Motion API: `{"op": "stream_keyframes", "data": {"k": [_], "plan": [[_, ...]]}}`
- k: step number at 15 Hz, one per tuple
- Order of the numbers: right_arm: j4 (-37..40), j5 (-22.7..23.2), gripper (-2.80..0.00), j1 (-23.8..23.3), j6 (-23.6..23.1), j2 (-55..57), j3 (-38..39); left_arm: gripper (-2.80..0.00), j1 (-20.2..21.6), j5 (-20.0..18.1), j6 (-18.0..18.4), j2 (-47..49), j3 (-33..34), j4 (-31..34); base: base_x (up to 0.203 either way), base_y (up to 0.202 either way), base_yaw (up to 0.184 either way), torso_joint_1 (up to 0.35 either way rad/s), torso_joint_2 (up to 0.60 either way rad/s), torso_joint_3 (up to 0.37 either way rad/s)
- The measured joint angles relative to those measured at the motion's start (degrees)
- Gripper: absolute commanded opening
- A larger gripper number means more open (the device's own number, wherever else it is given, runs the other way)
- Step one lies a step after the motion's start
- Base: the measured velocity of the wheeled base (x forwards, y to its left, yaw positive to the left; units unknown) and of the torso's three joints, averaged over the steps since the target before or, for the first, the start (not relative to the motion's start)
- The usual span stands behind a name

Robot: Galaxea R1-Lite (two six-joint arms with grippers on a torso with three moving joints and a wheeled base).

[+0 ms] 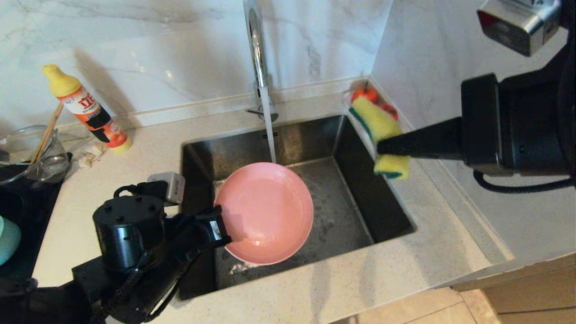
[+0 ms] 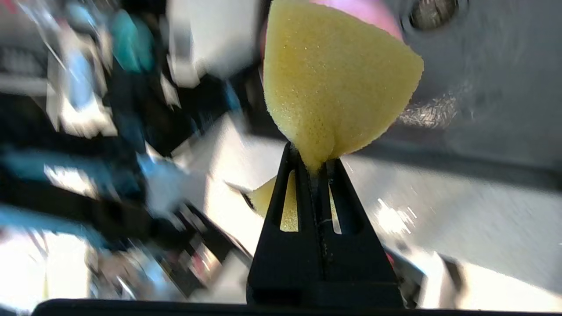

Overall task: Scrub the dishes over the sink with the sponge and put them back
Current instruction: Rinse the plate

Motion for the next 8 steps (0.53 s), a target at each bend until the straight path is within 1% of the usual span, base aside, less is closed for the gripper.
{"op": "stream_keyframes", "data": {"k": [2, 5, 6, 8], "plan": [[-0.03, 1.05, -2.8, -0.78, -2.38, -2.48, 4.37, -2.8, 1.96, 0.08, -4.95, 1.28, -4.69, 6.68, 0.0, 0.0, 0.0, 0.0, 0.0, 0.0], [-0.51, 1.2, -2.8, -1.17, -2.6, -4.22, 8.28, -2.8, 3.82, -1.0, -10.46, 2.62, -12.36, 15.4, 0.0, 0.0, 0.0, 0.0, 0.0, 0.0], [-0.62, 1.25, -2.8, -1.22, -2.69, -4.49, 9.63, -2.8, 4.25, -1.81, -12.23, 3.43, -15.08, 17.4, 0.0, 0.0, 0.0, 0.0, 0.0, 0.0], [-0.67, 1.22, -2.8, -1.24, -2.93, -4.63, 11.93, -2.8, 5.32, -2.81, -14.82, 6.02, -20.58, 18.93, 0.0, 0.0, 0.0, 0.0, 0.0, 0.0]]}}
